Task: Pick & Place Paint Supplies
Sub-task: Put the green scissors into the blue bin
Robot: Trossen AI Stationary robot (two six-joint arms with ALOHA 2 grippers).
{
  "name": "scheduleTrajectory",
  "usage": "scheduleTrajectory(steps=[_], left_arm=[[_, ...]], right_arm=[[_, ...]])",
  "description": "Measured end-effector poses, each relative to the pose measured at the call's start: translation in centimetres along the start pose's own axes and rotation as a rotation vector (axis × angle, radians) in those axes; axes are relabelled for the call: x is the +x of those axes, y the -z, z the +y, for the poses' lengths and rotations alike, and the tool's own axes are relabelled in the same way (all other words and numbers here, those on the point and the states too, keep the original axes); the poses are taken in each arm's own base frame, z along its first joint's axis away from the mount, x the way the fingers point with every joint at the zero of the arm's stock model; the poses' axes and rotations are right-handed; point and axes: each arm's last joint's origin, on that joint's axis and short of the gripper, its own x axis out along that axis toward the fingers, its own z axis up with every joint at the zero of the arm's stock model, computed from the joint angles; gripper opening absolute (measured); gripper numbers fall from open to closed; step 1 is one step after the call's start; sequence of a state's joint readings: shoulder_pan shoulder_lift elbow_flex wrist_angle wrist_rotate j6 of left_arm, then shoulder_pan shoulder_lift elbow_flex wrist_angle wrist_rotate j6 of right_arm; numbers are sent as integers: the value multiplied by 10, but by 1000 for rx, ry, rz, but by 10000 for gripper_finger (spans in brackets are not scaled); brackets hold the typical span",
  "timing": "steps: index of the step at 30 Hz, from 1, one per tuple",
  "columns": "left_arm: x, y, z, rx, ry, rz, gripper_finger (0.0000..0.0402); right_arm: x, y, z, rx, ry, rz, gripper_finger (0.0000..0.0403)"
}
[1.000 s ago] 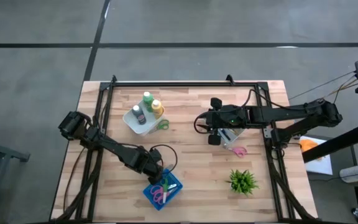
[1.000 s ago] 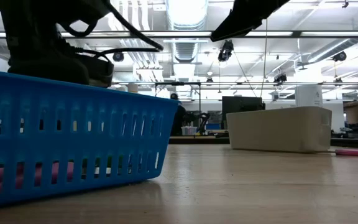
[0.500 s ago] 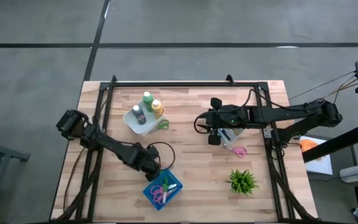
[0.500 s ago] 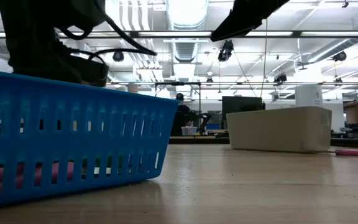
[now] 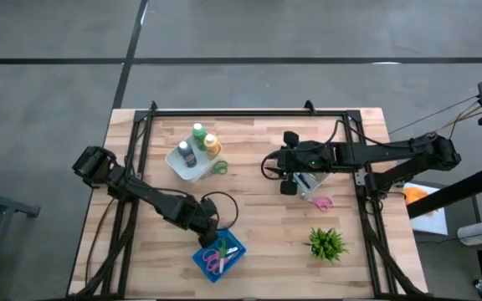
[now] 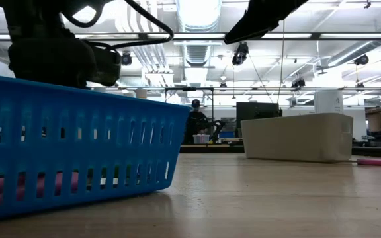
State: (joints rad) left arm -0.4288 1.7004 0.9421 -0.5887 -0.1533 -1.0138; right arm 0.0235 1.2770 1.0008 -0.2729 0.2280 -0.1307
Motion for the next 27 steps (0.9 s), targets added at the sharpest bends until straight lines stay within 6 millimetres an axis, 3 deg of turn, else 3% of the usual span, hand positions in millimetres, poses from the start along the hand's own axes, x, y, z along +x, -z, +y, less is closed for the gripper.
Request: scheduleTrajectory(steps=[12,22,27], left_arm=[[1,5,-6,16,29,9,93],[20,9,-7,27,-3,79,93],[15,9,-4,20,-29,76,93]], right_arm=[[0,0,0,0,0,0,143],[0,0,0,0,0,1,143],[0,0,0,0,0,1,143]])
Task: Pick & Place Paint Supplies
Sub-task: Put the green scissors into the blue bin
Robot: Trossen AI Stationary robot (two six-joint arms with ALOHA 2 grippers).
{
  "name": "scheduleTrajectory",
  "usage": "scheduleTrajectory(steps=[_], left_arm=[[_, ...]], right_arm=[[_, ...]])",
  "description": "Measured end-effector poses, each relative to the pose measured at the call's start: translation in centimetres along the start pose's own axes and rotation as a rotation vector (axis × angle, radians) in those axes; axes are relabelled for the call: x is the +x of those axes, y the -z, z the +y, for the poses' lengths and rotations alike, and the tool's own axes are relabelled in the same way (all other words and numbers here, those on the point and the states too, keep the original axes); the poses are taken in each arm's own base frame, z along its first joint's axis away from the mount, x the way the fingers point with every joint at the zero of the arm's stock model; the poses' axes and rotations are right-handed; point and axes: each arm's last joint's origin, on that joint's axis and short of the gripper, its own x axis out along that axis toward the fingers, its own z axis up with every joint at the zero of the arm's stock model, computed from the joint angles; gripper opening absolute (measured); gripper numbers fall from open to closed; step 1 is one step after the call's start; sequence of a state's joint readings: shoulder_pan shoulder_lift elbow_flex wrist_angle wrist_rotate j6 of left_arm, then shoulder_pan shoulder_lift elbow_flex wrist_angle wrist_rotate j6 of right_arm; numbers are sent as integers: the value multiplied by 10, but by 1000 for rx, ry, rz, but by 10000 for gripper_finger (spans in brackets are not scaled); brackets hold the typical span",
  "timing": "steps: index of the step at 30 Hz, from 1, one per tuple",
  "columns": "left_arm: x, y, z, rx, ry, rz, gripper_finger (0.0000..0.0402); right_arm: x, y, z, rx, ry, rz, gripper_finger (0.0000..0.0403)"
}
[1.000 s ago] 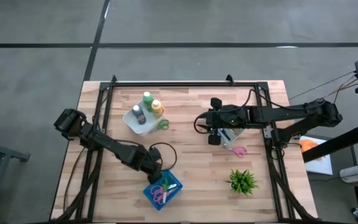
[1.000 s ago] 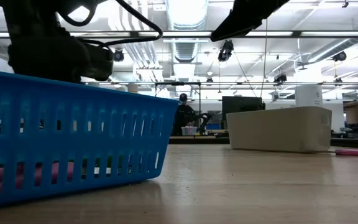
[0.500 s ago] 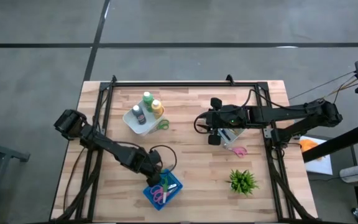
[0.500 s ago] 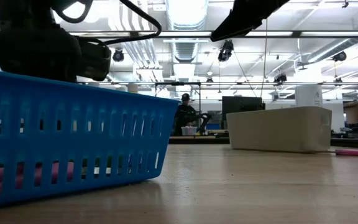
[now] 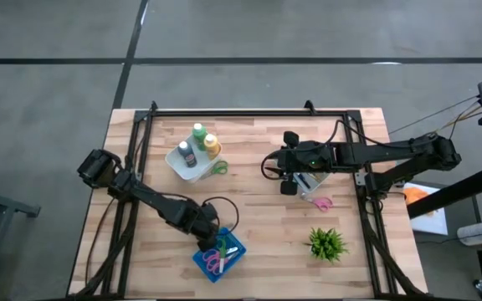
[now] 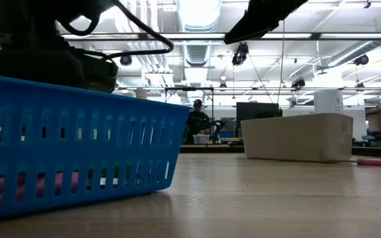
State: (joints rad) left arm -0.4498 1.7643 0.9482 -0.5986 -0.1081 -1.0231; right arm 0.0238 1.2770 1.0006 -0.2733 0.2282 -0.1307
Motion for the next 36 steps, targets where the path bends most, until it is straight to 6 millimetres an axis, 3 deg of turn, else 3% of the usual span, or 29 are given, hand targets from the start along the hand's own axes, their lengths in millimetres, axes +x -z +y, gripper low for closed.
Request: scheduleTrajectory(steps=[9,19,29,36], left_arm=[[-6,0,22,-88,-177,28,93],[-8,-3,45,-298,-373,24,93],[-6,-9,53,-375,-386,19,93],[-17,-11,54,-390,-344,2,93]], right_arm=[[0,0,0,0,0,0,143],[0,0,0,0,0,0,143],[0,0,0,0,0,-1,143],[0,0,0,0,0,-1,143]])
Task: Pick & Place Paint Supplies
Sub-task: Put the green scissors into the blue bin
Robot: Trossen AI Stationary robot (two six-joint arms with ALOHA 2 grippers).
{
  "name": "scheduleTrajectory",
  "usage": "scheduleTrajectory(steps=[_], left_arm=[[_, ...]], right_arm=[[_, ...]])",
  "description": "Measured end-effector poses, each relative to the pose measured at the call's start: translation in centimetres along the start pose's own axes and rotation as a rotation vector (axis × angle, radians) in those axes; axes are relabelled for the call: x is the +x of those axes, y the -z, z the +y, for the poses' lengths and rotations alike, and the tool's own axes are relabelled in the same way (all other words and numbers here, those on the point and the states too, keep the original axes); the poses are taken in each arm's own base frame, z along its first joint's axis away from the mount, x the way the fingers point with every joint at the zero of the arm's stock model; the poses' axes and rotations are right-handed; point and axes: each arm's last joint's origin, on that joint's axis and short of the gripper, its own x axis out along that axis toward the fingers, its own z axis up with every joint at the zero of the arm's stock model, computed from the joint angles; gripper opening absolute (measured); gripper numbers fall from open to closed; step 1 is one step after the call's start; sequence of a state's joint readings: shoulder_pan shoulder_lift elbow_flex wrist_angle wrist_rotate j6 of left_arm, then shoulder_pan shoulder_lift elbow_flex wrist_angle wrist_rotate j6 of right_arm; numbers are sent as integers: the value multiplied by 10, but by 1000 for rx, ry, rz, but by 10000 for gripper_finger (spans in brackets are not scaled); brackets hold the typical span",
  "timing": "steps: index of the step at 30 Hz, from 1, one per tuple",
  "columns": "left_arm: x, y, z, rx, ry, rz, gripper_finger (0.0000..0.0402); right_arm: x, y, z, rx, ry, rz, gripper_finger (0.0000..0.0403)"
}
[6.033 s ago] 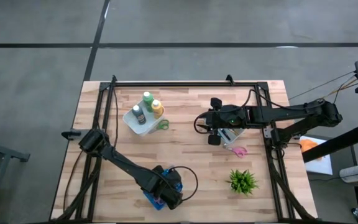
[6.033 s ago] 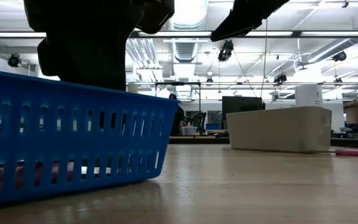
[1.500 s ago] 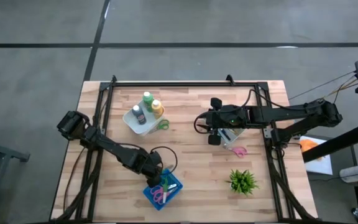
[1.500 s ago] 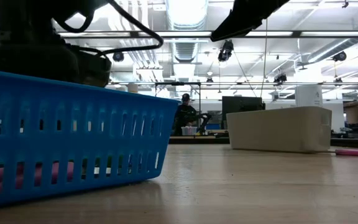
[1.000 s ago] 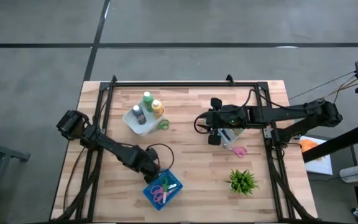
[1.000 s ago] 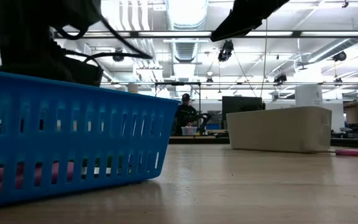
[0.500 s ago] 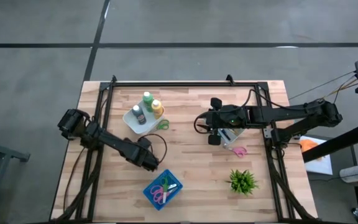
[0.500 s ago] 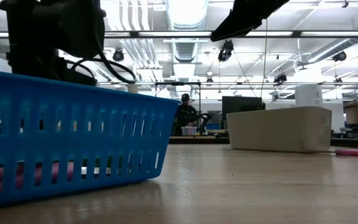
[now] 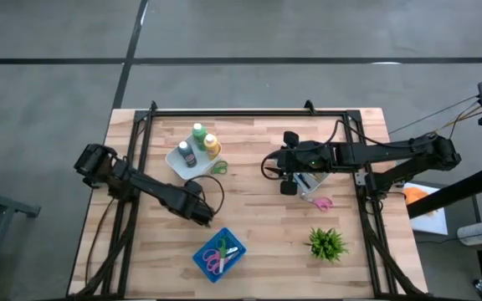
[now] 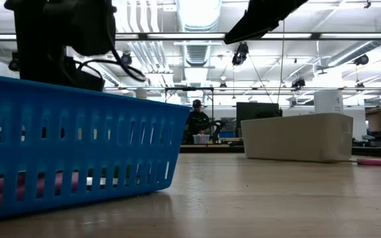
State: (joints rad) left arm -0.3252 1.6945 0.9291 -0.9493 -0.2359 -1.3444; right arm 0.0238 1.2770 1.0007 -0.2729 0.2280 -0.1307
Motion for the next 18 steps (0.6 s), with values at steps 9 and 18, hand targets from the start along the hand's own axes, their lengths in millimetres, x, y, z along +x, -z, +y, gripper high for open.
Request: scheduleTrajectory(steps=[9,18], left_arm=[[-9,-2,4,-49,36,-23,93],[1,4,6,-40,68,-79,93]], right_arm=[[0,0,0,0,1,0,143],[0,0,0,0,1,0,143]])
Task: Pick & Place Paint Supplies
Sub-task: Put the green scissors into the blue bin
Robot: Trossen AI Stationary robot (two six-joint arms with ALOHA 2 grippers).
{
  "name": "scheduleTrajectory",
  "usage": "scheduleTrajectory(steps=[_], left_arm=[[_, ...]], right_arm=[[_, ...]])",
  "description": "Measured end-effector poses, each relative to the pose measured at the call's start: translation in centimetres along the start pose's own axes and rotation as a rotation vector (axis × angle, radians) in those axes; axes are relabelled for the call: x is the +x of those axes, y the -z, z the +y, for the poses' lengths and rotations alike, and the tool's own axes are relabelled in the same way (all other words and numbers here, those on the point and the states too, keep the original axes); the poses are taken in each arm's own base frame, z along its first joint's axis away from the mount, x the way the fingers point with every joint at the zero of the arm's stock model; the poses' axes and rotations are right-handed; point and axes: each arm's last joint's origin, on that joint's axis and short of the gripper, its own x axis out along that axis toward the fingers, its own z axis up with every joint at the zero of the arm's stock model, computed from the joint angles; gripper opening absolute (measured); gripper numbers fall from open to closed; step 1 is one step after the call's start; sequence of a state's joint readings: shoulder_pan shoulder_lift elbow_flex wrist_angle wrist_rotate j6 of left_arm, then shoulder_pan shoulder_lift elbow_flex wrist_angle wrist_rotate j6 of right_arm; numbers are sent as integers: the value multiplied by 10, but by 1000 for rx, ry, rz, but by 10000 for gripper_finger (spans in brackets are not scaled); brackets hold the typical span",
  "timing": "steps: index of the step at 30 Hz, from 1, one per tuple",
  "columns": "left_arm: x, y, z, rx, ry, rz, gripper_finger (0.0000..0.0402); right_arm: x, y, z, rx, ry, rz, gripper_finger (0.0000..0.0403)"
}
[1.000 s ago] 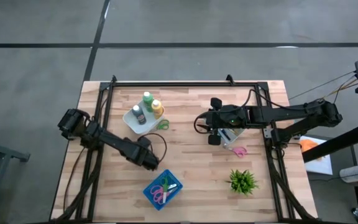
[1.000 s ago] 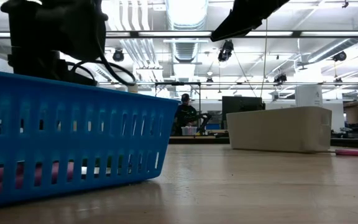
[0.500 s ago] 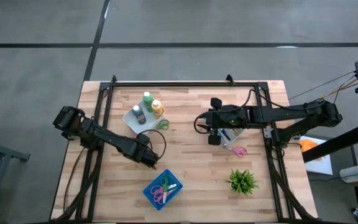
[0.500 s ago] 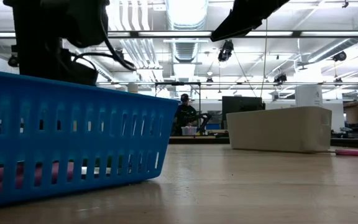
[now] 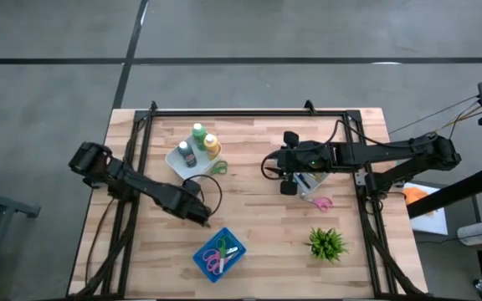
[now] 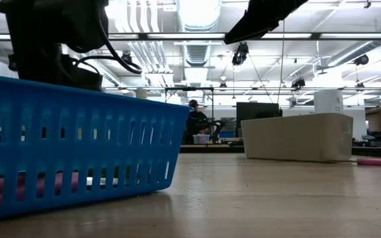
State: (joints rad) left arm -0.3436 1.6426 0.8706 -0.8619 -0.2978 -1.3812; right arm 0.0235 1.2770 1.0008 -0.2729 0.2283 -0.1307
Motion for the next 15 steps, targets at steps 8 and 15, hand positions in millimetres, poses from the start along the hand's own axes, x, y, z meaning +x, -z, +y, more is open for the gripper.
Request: scheduleTrajectory(steps=[8,15], left_arm=[[-10,9,20,25,130,-125,93],[-7,24,44,109,415,-258,93]], right_arm=[[0,0,0,0,-1,0,143],[0,0,0,0,0,0,143]])
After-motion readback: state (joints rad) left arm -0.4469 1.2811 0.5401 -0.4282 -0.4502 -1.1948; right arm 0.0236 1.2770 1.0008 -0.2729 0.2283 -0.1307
